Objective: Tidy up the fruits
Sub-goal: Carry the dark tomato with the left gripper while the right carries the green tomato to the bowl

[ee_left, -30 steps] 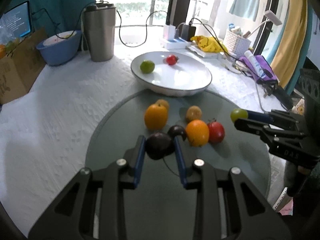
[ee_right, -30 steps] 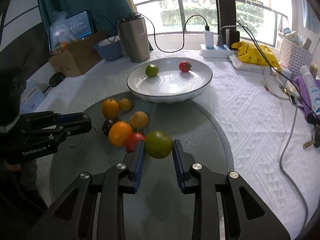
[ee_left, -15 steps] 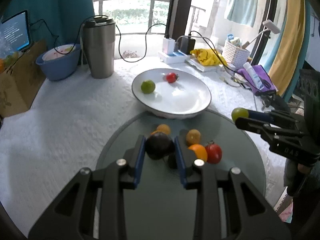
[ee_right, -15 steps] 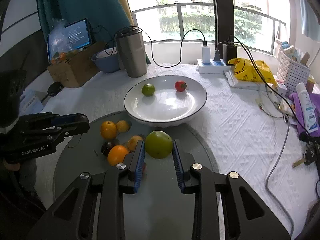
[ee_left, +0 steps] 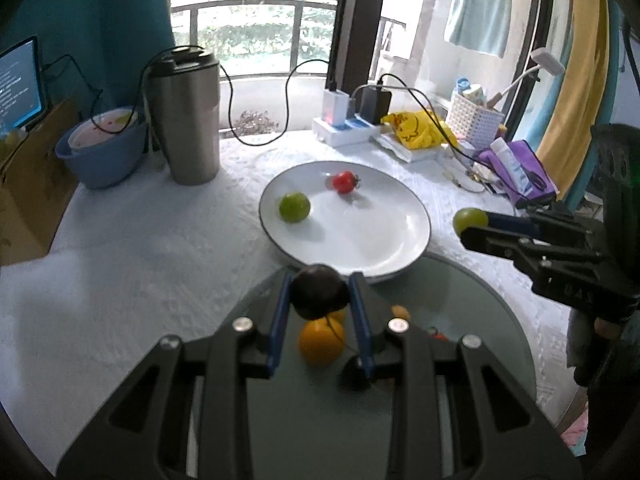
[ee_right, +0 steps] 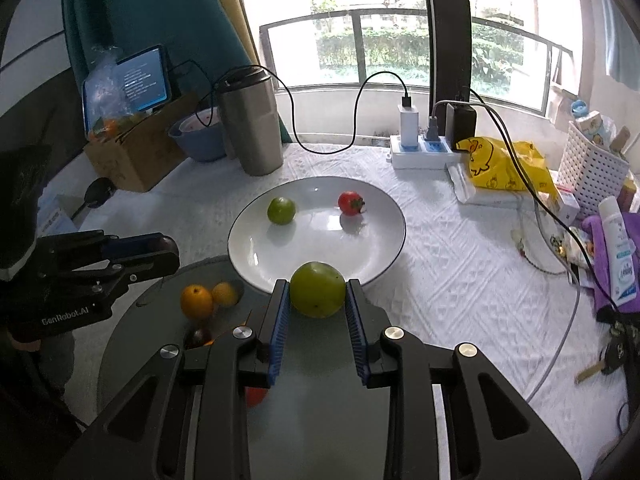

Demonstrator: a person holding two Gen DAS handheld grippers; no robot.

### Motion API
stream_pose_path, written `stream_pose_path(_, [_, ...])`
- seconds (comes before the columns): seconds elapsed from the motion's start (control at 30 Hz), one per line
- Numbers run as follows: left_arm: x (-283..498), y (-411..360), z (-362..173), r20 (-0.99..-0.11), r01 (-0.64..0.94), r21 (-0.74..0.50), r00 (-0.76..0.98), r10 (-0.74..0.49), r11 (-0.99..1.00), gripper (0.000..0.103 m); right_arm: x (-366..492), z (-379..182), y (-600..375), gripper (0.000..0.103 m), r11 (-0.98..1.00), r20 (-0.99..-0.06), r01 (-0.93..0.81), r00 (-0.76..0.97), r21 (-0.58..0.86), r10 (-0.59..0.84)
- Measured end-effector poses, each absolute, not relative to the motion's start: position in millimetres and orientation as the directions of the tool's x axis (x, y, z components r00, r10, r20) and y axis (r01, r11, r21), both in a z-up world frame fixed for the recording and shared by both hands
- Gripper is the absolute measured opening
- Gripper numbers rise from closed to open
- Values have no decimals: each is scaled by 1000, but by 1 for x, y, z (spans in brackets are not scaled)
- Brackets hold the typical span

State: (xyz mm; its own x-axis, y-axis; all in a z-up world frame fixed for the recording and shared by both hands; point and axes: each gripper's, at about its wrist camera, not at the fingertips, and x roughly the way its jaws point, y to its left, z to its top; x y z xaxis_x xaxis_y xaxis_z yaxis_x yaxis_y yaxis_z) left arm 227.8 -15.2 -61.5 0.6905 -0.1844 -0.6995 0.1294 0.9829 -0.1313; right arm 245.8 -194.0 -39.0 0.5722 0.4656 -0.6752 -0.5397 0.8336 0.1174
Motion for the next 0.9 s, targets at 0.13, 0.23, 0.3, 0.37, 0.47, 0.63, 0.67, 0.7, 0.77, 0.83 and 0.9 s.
stream_pose_path(0.13, [239,-17,-64,-700,133,-136,688,-191,982,30,259,-37,-192,30,833,-676,-540,570,119,466])
stream_pose_path(0.23, [246,-18,-66,-701,134,-139,686,-193,981,31,270,-37,-190,30,834,-680,-539,568,119,465])
stream_pose_path(0.3, [252,-18,-68,-703,134,-141,684,-195,981,31,275,-38,-189,30,834,-682,-539,566,120,464])
stream_pose_path(0.37, [259,-18,-70,-705,136,-144,680,-198,980,30,279,-40,-188,30,834,-685,-538,563,120,462])
stream_pose_path(0.47, [268,-19,-75,-711,139,-145,674,-201,980,31,285,-44,-187,30,834,-689,-538,559,121,461])
stream_pose_path(0.63, [280,-21,-81,-717,148,-147,665,-208,978,31,296,-49,-184,30,835,-698,-535,551,125,458])
stream_pose_path(0.67, [283,-21,-82,-718,149,-147,664,-209,978,30,299,-50,-184,30,835,-699,-535,550,126,458])
stream_pose_path(0.7, [284,-22,-82,-719,150,-146,663,-209,978,30,302,-51,-183,30,835,-701,-536,547,127,458])
stream_pose_path(0.77, [288,-23,-84,-721,151,-143,661,-208,978,30,305,-53,-182,30,835,-704,-536,544,128,457])
stream_pose_path(0.83, [292,-22,-87,-724,151,-144,658,-208,978,30,310,-55,-180,30,834,-706,-536,540,130,457])
stream_pose_path(0.9, [297,-22,-90,-728,150,-145,654,-208,978,30,314,-57,-178,30,833,-709,-537,537,131,458])
